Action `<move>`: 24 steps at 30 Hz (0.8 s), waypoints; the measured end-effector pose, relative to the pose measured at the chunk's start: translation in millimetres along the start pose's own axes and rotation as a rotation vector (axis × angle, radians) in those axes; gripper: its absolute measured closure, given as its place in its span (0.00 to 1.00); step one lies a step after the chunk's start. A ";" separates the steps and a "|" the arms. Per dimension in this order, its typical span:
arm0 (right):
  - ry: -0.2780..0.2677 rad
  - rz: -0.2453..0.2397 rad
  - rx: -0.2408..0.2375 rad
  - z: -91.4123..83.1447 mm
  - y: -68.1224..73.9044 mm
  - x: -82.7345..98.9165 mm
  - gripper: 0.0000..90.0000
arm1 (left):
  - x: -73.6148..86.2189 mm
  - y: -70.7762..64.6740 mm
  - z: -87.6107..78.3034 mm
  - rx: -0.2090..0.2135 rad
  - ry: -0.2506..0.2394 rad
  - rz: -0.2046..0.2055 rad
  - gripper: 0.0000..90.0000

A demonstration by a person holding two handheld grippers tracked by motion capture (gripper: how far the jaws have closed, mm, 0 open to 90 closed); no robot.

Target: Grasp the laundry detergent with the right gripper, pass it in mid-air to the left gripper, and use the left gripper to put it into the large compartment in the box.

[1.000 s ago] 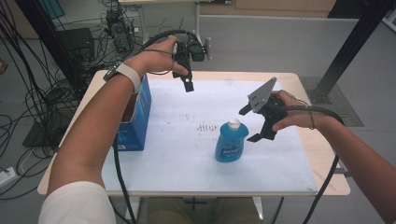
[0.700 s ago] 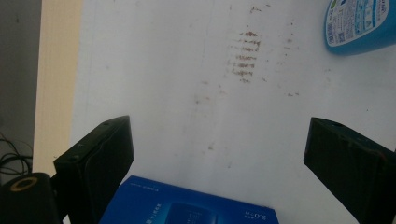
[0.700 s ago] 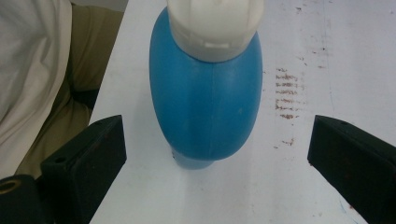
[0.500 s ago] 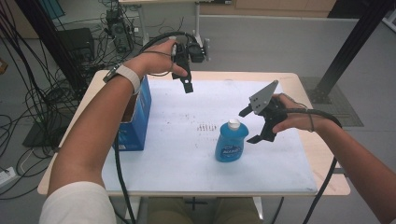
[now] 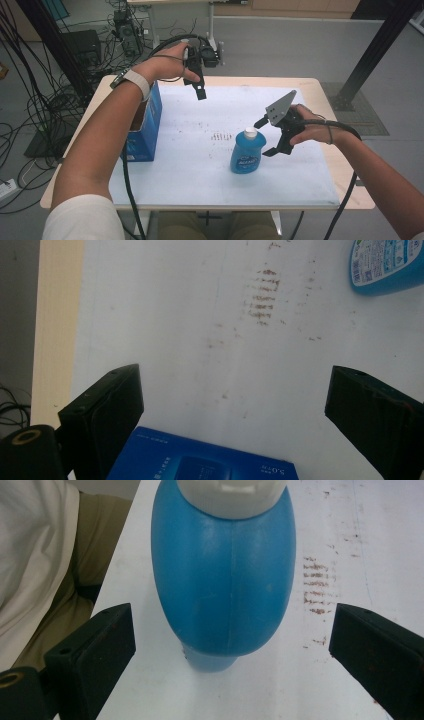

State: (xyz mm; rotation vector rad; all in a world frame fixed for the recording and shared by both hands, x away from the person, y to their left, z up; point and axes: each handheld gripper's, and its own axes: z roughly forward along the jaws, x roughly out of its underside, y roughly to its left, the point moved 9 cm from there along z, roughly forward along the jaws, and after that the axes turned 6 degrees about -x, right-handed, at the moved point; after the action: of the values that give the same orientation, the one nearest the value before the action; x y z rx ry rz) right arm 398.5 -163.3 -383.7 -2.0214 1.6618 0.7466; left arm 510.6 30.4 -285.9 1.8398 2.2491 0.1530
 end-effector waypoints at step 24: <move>-0.059 -0.016 -0.025 14.5 1.5 2.0 0.04 | -2.6 -1.0 0.8 -0.002 0.005 0.002 0.10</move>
State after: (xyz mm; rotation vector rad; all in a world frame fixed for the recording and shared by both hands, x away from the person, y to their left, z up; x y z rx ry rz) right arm 395.3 -156.1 -396.1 -2.0076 1.6089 0.8170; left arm 510.3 27.7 -286.7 1.8431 2.2496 0.1599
